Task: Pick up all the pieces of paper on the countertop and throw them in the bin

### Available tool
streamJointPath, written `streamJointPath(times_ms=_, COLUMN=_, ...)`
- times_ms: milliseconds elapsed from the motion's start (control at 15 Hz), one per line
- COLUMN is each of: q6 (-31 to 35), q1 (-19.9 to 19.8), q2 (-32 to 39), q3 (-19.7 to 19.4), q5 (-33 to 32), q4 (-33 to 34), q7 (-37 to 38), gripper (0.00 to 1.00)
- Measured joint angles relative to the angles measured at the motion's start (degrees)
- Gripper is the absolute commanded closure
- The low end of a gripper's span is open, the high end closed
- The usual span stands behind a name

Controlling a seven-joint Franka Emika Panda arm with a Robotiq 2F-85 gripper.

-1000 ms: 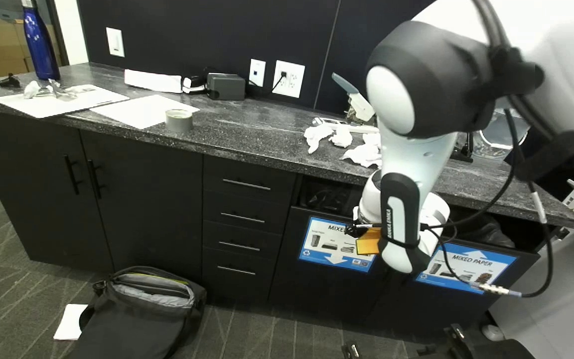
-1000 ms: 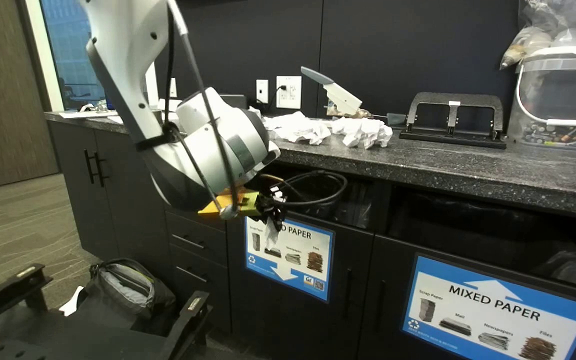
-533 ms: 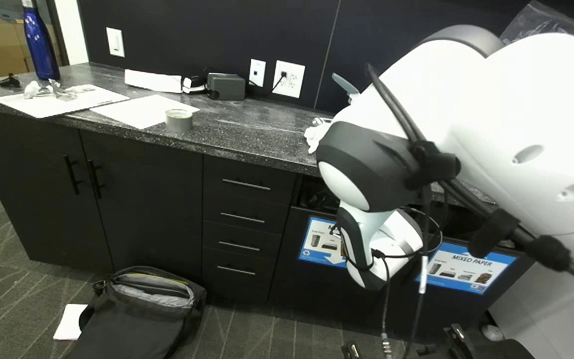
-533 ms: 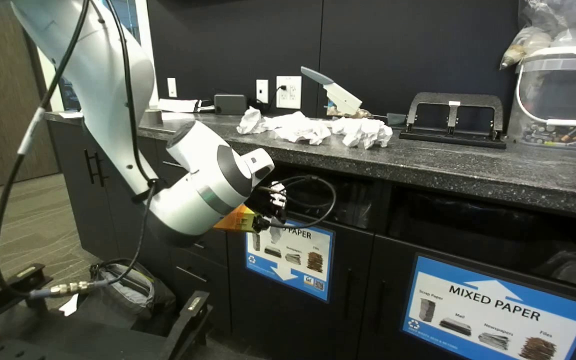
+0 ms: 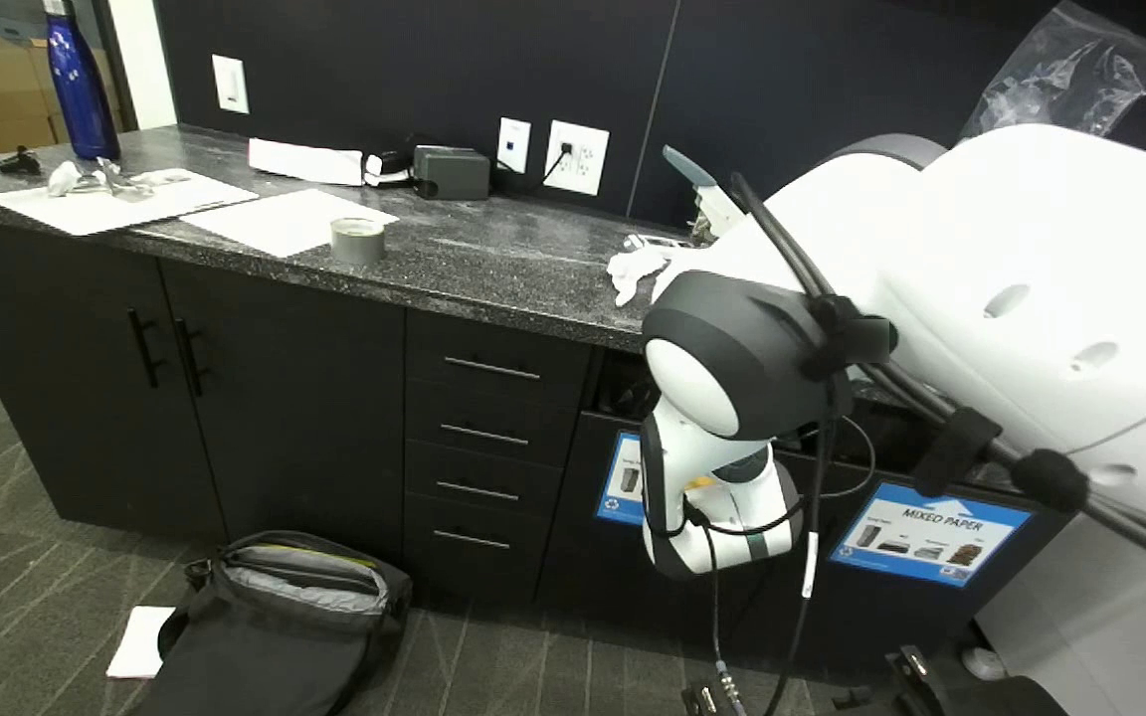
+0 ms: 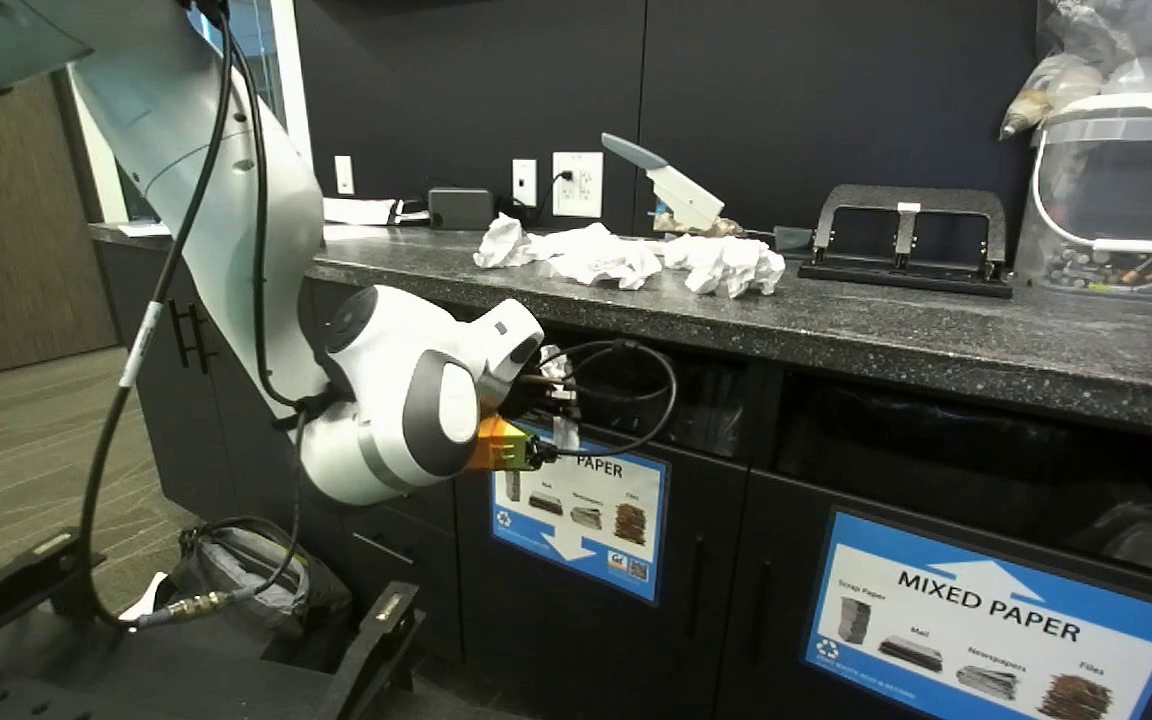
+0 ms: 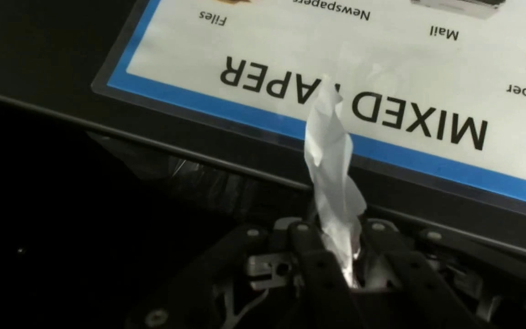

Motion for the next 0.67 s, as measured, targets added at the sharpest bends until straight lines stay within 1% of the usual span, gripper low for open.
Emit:
streamJointPath(times_ms=200, q6=5.67, q1=-4.79, q2=-0.12, q3=4.85, q5=2.28, q4=1.86, q7=-6.90, gripper=0.86)
streamJointPath(times_ms=467, q6=12.41, q1=-11.41, q2=-0.18, q3=11.10, q5=2.77, q4=4.20, q7=-14.29, gripper=0.86)
streamJointPath(times_ms=667, q6=13.88, q1=-14.73, q2=-1.19, q3=14.45, q5=2.77, q4=4.78, q7=-18.97, gripper=0.85)
